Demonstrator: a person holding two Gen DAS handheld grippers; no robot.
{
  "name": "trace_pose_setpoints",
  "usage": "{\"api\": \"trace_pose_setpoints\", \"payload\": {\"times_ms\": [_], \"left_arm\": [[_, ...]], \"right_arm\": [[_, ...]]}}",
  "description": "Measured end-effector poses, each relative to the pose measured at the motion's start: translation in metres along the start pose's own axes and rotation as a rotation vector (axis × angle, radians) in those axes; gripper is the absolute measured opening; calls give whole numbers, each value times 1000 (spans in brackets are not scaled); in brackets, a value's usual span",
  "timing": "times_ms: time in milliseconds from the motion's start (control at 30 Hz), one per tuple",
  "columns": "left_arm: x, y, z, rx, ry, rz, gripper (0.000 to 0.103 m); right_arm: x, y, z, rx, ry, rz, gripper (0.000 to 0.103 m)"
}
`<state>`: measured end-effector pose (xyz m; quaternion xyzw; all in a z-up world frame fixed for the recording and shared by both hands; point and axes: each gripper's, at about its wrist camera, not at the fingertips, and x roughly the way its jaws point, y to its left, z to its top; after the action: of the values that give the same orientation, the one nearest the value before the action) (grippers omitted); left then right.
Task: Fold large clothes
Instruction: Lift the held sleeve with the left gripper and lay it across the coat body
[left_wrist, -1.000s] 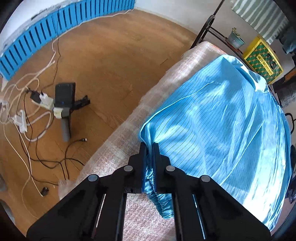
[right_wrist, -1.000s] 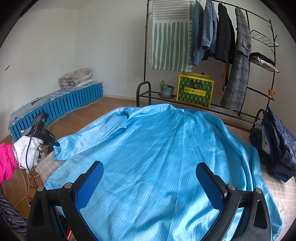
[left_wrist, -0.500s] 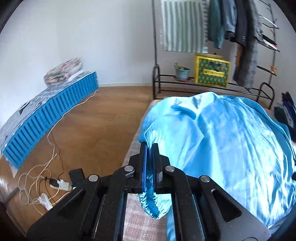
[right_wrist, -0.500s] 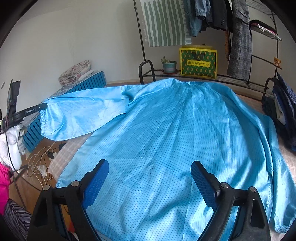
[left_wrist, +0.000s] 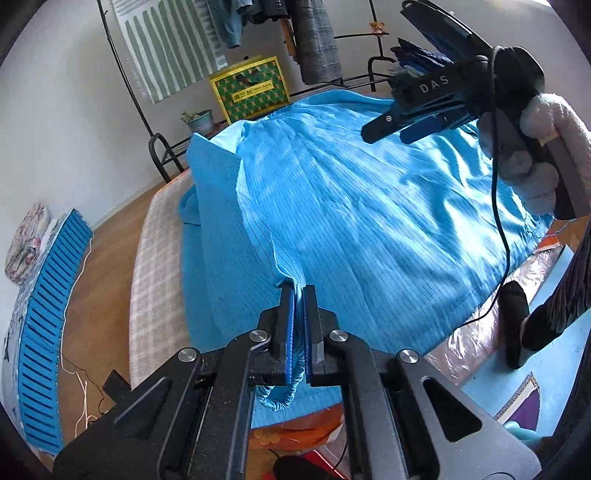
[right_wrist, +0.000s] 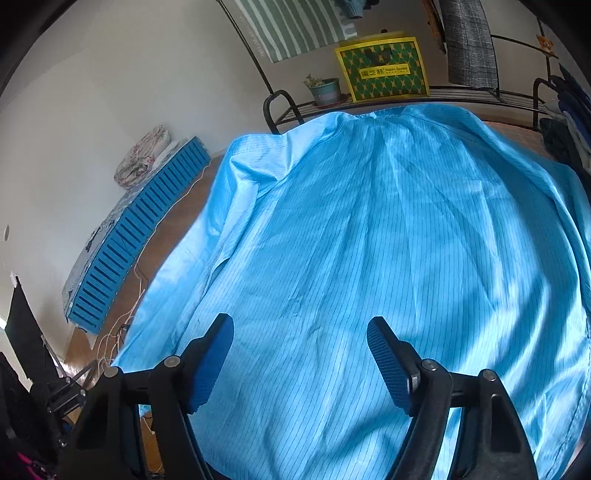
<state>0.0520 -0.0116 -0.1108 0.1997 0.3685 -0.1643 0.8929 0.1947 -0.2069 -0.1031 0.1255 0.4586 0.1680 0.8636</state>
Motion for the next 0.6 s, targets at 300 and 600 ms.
{"api": "trace_pose_setpoints", "payload": {"times_ms": [300, 600], "left_arm": [[-1, -27, -17, 18, 58, -124, 17], [-22, 73, -27, -486, 10, -316, 56]], "right_arm": [[19, 6, -10, 11, 66, 67, 78], [39, 21, -27, -37, 156, 84, 78]]}}
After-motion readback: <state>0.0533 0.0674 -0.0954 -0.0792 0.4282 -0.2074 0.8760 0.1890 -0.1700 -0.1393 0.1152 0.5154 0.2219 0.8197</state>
